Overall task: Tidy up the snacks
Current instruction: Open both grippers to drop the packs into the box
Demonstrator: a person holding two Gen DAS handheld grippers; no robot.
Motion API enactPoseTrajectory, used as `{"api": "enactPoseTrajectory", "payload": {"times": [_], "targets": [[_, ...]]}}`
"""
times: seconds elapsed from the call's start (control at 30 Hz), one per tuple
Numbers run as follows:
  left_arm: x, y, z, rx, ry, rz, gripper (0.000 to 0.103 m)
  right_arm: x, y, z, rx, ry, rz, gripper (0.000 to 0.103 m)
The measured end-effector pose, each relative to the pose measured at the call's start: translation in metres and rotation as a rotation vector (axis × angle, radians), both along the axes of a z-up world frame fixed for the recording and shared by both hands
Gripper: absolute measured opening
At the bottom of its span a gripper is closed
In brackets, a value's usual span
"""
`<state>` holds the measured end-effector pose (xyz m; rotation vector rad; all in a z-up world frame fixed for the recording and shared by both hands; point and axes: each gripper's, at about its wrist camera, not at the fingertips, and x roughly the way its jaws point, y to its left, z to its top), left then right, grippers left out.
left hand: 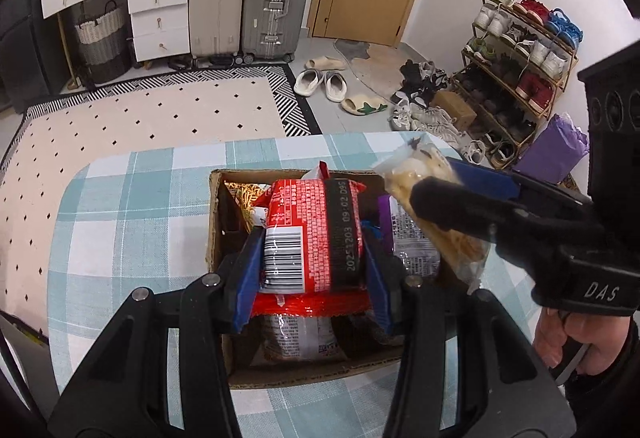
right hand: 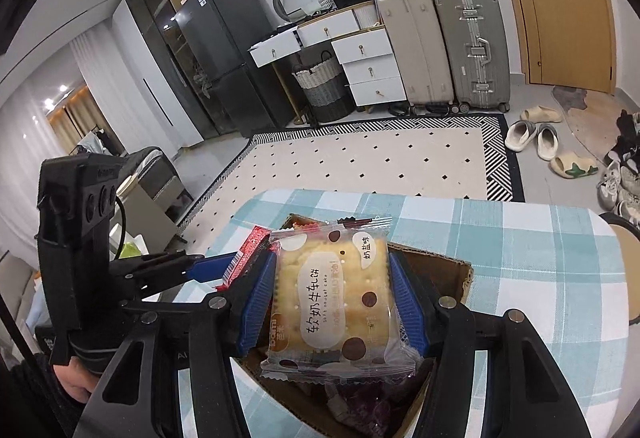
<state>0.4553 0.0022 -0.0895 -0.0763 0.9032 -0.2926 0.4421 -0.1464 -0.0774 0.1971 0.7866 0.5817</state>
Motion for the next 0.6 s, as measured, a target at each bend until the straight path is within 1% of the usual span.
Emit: {"api": "enactPoseTrajectory", "payload": {"times": [0.1,0.13,0.17,0.2,0.23,0.27,0.3,0.33,0.37,0.43,0.6], "targets": [[0.005,0.003,-0.009,-0.013,0.015,0.007,0.044,0.004,0.005,-0.004,-0.018,-0.002,-0.003,0.058],[0.006,0.006,-0.01,-0.018,0.019,0.005,0.045,0.004,0.007,-0.005,-0.027,-0.003,-0.002,0.06],[0.008,0.005,-0.013,-0.01,0.025,0.003,0.049,0.005,0.011,-0.006,-0.045,-0.006,0.004,0.062],[0.008,0.004,-0.013,0.011,0.026,0.002,0.052,0.002,0.012,-0.006,-0.054,-0.02,0.008,0.067],[0.008,0.003,-0.013,0.031,0.014,-0.002,0.059,-0.001,0.013,-0.004,-0.062,-0.036,0.01,0.072],[0.006,0.002,-0.013,0.05,-0.004,-0.009,0.068,-0.004,0.013,-0.002,-0.077,-0.058,0.002,0.073],[0.003,0.0,-0.011,0.073,-0.024,-0.009,0.072,-0.006,0.012,-0.001,-0.081,-0.064,-0.008,0.074],[-0.001,-0.001,-0.008,0.09,-0.043,-0.004,0.078,-0.007,0.009,0.0,-0.074,-0.068,-0.017,0.075],[-0.005,-0.001,-0.005,0.104,-0.065,0.001,0.081,-0.009,0.007,0.003,-0.057,-0.069,-0.02,0.075],[-0.016,-0.001,0.003,0.109,-0.099,0.006,0.081,-0.015,0.001,0.008,-0.04,-0.075,-0.025,0.08],[-0.042,0.006,0.021,0.112,-0.156,0.031,0.081,-0.032,-0.008,0.024,-0.032,-0.104,-0.042,0.083]]}}
